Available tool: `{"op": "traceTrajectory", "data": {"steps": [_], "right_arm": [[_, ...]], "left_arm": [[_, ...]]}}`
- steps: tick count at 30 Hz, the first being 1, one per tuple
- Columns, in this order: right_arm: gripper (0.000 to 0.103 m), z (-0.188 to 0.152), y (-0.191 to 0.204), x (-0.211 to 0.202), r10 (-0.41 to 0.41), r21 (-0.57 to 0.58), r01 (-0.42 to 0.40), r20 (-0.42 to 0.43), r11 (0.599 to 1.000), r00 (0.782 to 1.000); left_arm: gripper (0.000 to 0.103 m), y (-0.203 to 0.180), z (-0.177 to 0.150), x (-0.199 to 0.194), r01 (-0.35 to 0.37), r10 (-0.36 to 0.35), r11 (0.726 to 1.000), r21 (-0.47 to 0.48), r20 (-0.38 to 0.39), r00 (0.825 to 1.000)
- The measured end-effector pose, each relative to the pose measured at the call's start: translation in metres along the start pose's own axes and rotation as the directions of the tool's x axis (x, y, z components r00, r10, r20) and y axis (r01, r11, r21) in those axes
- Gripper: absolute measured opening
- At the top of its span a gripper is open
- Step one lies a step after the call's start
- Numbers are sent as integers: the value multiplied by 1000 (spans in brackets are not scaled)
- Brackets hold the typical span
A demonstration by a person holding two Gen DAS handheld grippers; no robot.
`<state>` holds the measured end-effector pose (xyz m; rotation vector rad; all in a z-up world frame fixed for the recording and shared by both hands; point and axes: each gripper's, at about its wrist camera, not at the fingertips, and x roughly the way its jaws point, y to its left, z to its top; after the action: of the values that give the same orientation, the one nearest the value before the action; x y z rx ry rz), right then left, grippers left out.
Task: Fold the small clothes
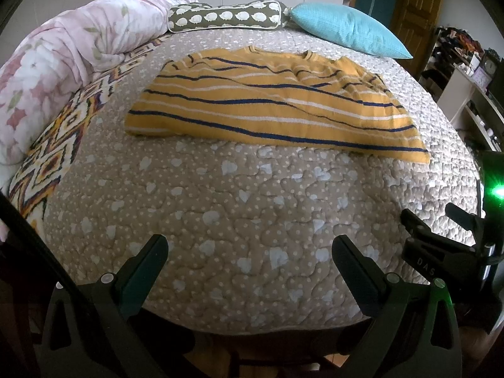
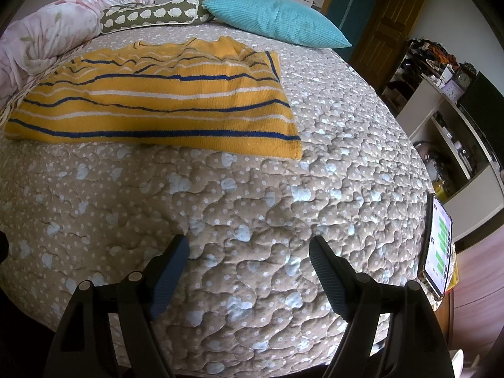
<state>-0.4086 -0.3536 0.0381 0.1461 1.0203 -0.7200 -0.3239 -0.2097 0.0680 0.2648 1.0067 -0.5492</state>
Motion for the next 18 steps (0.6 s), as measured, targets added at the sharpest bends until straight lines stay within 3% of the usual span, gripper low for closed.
{"op": "traceTrajectory", "data": {"steps": [13, 18], "right_arm": [[85, -3, -3, 2, 6, 14, -6, 2, 1000, 1000], [85, 2, -11, -1, 11, 63, -13, 40, 998, 999]], "left_arm": [[103, 2, -1, 5, -19, 19, 1000, -1, -7, 1000], [103, 7, -1, 11, -33, 33, 999, -7, -15, 999]]}}
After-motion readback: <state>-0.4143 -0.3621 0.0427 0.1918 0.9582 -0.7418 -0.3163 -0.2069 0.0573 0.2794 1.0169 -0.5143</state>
